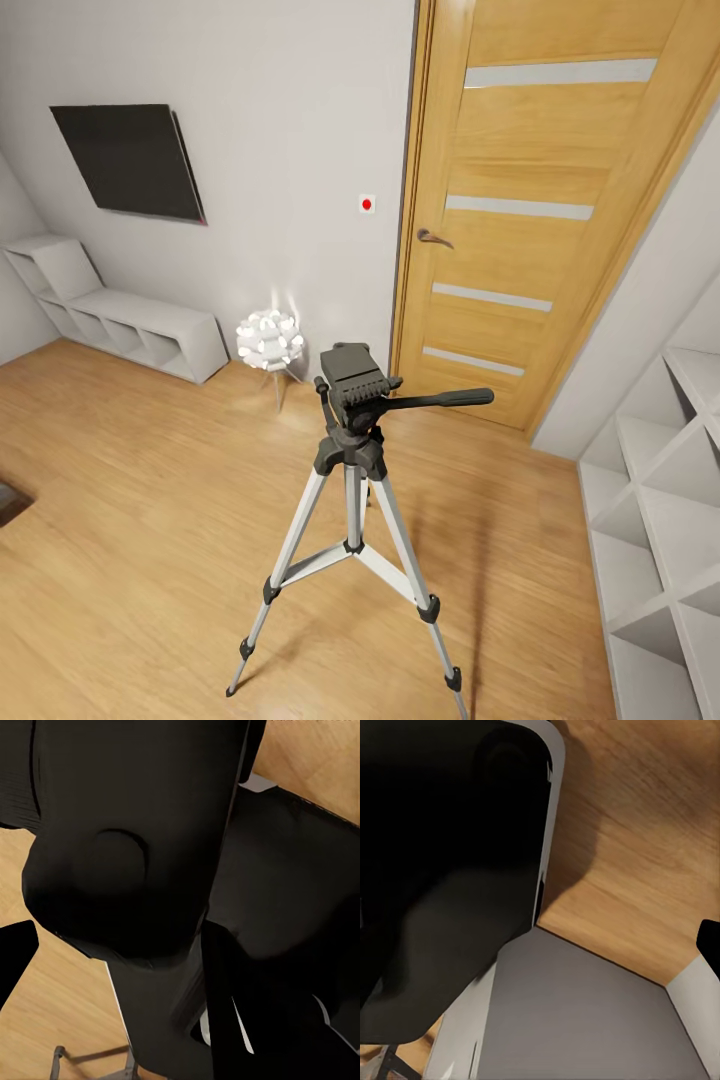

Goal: Attach the digital camera to the camera tripod in the bedroom.

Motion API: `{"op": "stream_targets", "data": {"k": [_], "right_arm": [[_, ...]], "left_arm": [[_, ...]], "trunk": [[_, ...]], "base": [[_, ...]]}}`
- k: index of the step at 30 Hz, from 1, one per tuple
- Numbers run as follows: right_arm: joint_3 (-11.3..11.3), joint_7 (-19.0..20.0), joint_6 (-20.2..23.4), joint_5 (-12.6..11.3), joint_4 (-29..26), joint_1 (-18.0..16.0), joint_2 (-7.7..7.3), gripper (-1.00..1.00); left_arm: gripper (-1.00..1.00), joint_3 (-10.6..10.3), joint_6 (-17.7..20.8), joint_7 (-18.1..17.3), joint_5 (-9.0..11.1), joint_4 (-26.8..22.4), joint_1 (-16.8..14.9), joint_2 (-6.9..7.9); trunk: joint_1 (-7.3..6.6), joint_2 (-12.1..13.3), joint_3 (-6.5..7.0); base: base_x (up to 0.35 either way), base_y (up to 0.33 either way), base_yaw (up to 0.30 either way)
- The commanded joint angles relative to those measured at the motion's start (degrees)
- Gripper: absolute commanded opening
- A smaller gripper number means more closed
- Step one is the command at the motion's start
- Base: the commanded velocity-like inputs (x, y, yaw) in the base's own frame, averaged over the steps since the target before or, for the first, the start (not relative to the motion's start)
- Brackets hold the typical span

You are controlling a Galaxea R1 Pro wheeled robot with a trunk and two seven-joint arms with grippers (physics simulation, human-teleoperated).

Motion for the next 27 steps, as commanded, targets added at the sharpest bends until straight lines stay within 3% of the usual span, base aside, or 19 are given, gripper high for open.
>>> {"op": "stream_targets", "data": {"k": [1,8,13,14,18,20,21,26,27], "right_arm": [[-0.3,0.1,-0.3,0.7,0.1,-0.1,0.02,1.0],[-0.1,0.3,-0.8,1.0,-2.0,-0.1,0.23,1.0],[0.0,0.8,0.6,1.1,-9.8,-0.1,0.17,1.0],[0.0,0.9,3.2,0.9,-15.7,-0.1,0.11,1.0],[0.0,1.1,11.7,0.7,-26.9,-0.1,0.12,1.0],[-0.2,2.0,19.8,0.6,-36.8,-0.1,0.12,1.0],[-0.3,3.8,25.2,0.5,-44.2,-0.1,0.12,1.0],[-0.3,11.1,34.8,0.6,-59.7,-0.1,-0.04,1.0],[-0.3,14.7,40.4,0.7,-67.4,-0.1,-0.17,1.0]], "left_arm": [[-1.0,-0.5,0.2,0.0,0.5,0.0,0.0,0.02],[-1.0,-0.5,0.1,0.0,0.6,-0.1,0.0,0.02],[-1.0,-0.5,0.0,0.0,0.6,-0.1,0.0,0.02],[-1.0,-0.5,0.0,0.0,0.6,-0.1,0.0,0.02],[-1.0,-0.5,0.0,0.0,0.7,-0.1,0.0,0.02],[-1.0,-0.5,0.0,0.0,0.7,-0.1,0.0,0.02],[-1.0,-0.5,0.0,0.0,0.7,-0.1,0.0,0.02],[-1.0,-0.5,0.0,0.0,0.7,-0.1,0.0,0.02],[-1.0,-0.5,0.0,0.0,0.7,-0.1,0.0,0.02]], "trunk": [[0.03,-0.1,-0.09],[0.03,-0.1,-0.09],[0.03,-0.1,-0.09],[0.03,-0.1,-0.09],[0.03,-0.1,-0.09],[0.03,-0.1,-0.09],[0.03,-0.1,-0.09],[0.03,-0.1,-0.09],[0.03,-0.1,-0.09]], "base": [[0.0,0.0,0.0],[0.0,0.0,0.0],[0.0,0.0,0.0],[0.0,0.0,0.0],[0.0,0.0,0.0],[0.0,0.0,0.0],[0.0,0.0,0.0],[0.0,0.0,0.0],[0.0,0.0,0.0]]}}
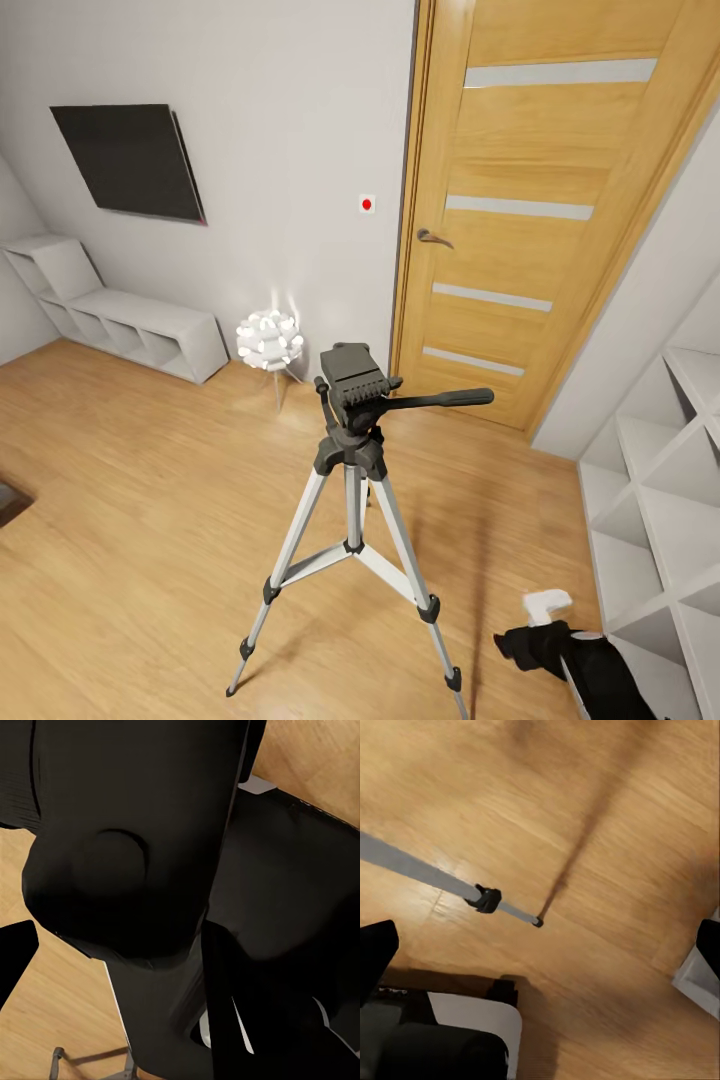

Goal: Attach the digital camera to the camera tripod in the bedroom.

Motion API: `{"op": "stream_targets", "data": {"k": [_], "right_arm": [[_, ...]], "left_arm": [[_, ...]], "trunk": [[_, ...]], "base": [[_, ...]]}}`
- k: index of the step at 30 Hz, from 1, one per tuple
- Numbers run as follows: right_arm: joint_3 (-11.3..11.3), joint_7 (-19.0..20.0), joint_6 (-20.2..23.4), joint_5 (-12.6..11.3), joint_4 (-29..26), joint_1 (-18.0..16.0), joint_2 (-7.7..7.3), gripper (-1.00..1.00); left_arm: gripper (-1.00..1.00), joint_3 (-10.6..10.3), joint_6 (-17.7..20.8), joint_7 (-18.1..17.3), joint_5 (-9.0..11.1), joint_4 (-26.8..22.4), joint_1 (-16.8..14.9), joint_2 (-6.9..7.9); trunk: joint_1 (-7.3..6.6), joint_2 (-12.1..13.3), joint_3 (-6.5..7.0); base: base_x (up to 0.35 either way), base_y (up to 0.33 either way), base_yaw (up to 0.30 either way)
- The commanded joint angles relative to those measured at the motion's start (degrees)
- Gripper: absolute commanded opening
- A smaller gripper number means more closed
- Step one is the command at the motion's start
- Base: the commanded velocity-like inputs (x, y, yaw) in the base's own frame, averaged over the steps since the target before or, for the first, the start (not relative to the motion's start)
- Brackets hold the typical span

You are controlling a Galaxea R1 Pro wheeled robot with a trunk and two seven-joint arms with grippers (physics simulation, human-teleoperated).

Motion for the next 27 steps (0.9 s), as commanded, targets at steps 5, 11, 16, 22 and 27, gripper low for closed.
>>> {"op": "stream_targets", "data": {"k": [5,11,16,22,27], "right_arm": [[0.0,5.3,13.7,0.7,-15.2,-0.1,-0.18,1.0],[0.3,8.0,18.4,0.7,-22.7,-0.3,-0.16,1.0],[0.5,12.0,19.3,0.7,-24.4,-0.3,-0.26,1.0],[0.6,20.7,19.6,0.7,-24.8,-1.6,-0.29,1.0],[3.1,21.8,19.9,0.9,-24.9,-3.3,-0.24,1.0]], "left_arm": [[-1.0,-0.5,0.2,0.0,0.5,0.0,0.0,0.02],[-1.0,-0.5,0.2,0.0,0.5,0.0,0.0,0.02],[-1.0,-0.5,0.2,0.0,0.5,0.0,0.0,0.02],[-1.0,-0.5,0.2,0.0,0.6,0.0,0.0,0.02],[-1.0,-0.5,0.2,0.0,0.6,0.0,0.0,0.02]], "trunk": [[0.03,-0.1,-0.11],[0.03,-0.1,-0.11],[0.03,-0.1,-0.11],[0.03,-0.1,-0.11],[0.03,-0.1,-0.11]], "base": [[0.0,0.0,0.0],[0.0,0.0,0.0],[0.0,0.0,0.0],[0.0,0.0,0.0],[0.0,0.0,0.0]]}}
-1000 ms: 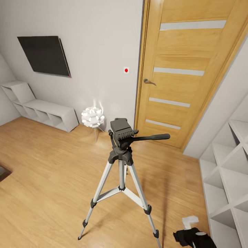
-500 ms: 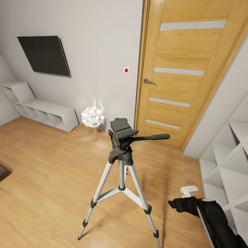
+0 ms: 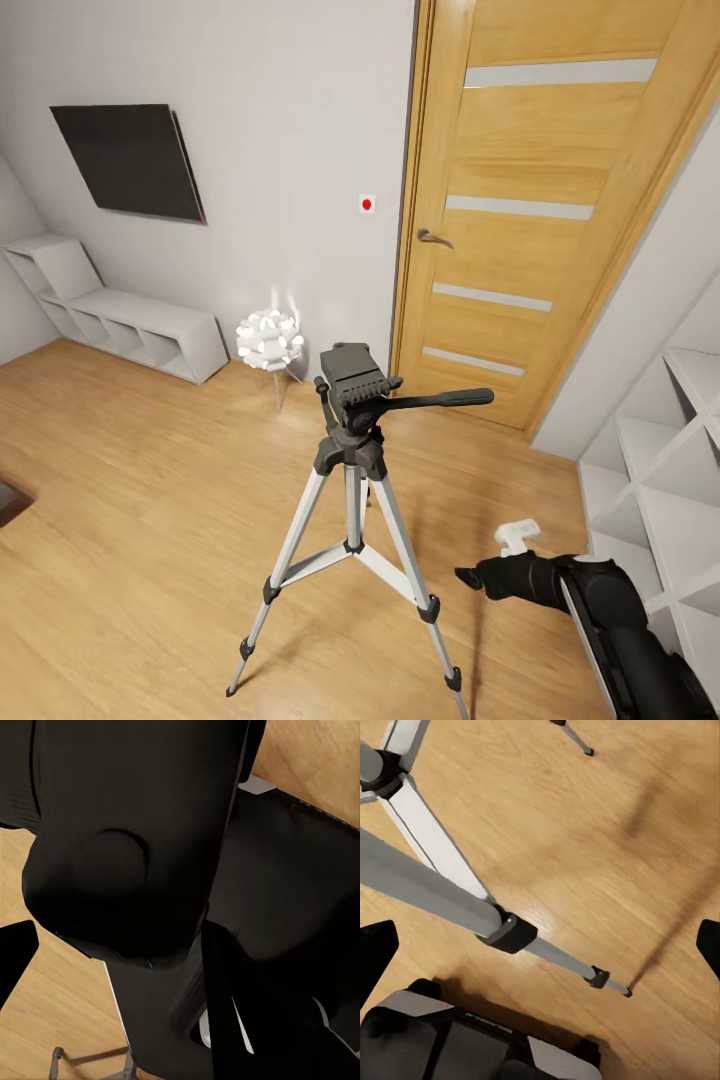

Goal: Attach the digital camera to the camera tripod in the bedroom.

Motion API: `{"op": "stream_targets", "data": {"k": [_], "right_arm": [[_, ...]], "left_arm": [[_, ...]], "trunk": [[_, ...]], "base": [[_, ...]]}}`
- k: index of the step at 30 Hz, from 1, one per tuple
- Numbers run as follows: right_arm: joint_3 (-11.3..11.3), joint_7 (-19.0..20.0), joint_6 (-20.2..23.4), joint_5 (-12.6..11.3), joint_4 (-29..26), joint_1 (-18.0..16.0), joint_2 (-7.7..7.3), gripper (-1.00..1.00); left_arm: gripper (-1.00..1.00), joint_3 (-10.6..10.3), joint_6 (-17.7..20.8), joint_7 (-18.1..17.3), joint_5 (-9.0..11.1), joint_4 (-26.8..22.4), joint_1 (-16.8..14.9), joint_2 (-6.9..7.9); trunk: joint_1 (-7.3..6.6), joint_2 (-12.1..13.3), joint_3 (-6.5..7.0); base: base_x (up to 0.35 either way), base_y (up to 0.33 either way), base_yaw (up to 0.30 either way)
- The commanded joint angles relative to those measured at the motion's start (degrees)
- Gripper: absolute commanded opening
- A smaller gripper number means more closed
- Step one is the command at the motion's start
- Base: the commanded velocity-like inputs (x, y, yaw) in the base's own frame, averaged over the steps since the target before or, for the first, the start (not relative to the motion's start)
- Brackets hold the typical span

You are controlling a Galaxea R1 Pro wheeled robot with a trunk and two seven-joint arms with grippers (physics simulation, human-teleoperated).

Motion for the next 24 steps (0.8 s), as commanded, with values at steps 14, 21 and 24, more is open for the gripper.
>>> {"op": "stream_targets", "data": {"k": [14,21,24], "right_arm": [[7.8,7.5,3.7,0.5,-0.1,-12.2,0.55,1.0],[9.1,13.8,3.7,0.4,0.0,-13.6,0.47,1.0],[11.7,14.2,3.7,0.7,0.0,-13.6,0.57,1.0]], "left_arm": [[-1.0,-0.5,0.2,0.0,0.5,0.0,0.0,0.02],[-1.0,-0.5,0.2,0.0,0.5,0.0,0.0,0.02],[-1.0,-0.5,0.2,0.0,0.5,0.0,0.0,0.02]], "trunk": [[0.03,-0.1,-0.1],[0.03,-0.1,-0.1],[0.03,-0.1,-0.1]], "base": [[0.0,0.0,0.0],[0.0,0.0,0.0],[0.0,0.0,0.0]]}}
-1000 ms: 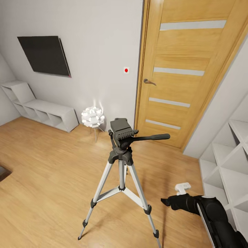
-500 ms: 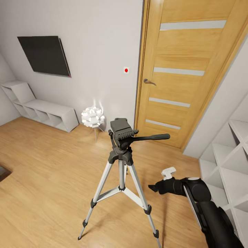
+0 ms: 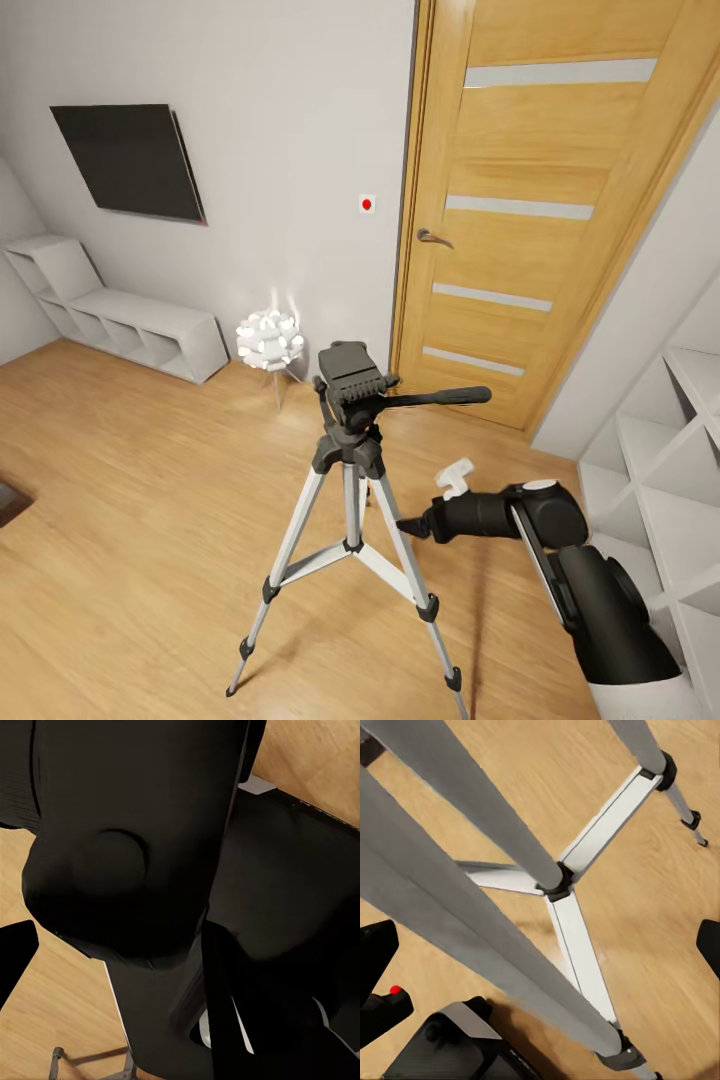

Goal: Attach the digital camera to the camera tripod in the bedroom.

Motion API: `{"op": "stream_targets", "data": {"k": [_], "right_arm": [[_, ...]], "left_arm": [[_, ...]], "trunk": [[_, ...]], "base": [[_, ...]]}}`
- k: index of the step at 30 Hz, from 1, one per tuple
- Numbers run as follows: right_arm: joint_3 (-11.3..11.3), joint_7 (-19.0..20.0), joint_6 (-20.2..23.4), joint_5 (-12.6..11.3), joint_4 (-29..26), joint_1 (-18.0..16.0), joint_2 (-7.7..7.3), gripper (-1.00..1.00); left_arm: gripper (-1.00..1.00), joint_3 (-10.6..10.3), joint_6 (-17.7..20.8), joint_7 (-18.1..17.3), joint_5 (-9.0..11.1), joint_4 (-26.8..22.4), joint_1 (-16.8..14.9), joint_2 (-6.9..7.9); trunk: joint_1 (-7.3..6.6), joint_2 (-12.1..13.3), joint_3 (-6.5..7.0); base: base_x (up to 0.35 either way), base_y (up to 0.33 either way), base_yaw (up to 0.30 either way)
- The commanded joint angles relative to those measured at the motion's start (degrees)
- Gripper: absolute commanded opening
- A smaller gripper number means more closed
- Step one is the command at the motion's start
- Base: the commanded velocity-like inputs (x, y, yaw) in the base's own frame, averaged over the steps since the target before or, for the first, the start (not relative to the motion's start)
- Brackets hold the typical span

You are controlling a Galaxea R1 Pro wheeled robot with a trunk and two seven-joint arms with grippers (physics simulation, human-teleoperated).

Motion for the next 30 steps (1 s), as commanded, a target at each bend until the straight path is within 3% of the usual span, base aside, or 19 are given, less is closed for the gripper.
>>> {"op": "stream_targets", "data": {"k": [1,14,20,30], "right_arm": [[0.9,0.6,0.2,0.8,-0.1,-0.1,0.01,1.0],[2.5,-0.2,0.2,1.3,0.1,-0.1,0.27,1.0],[2.5,-2.4,0.2,1.3,0.2,-0.1,1.87,1.0],[2.4,-5.7,0.2,1.1,0.9,-0.1,3.14,1.0]], "left_arm": [[-1.0,-0.5,0.2,0.0,0.5,0.0,0.0,0.02],[-1.0,-0.5,0.2,0.0,0.4,0.0,0.0,0.02],[-1.0,-0.5,0.2,0.0,0.4,0.0,0.0,0.02],[-1.0,-0.5,0.2,0.0,0.5,0.0,0.0,0.02]], "trunk": [[0.03,-0.1,-0.1],[0.03,-0.1,-0.1],[0.03,-0.1,-0.1],[0.03,-0.1,-0.1]], "base": [[0.0,0.0,0.0],[0.0,0.0,0.0],[0.0,0.0,0.0],[0.0,0.0,0.0]]}}
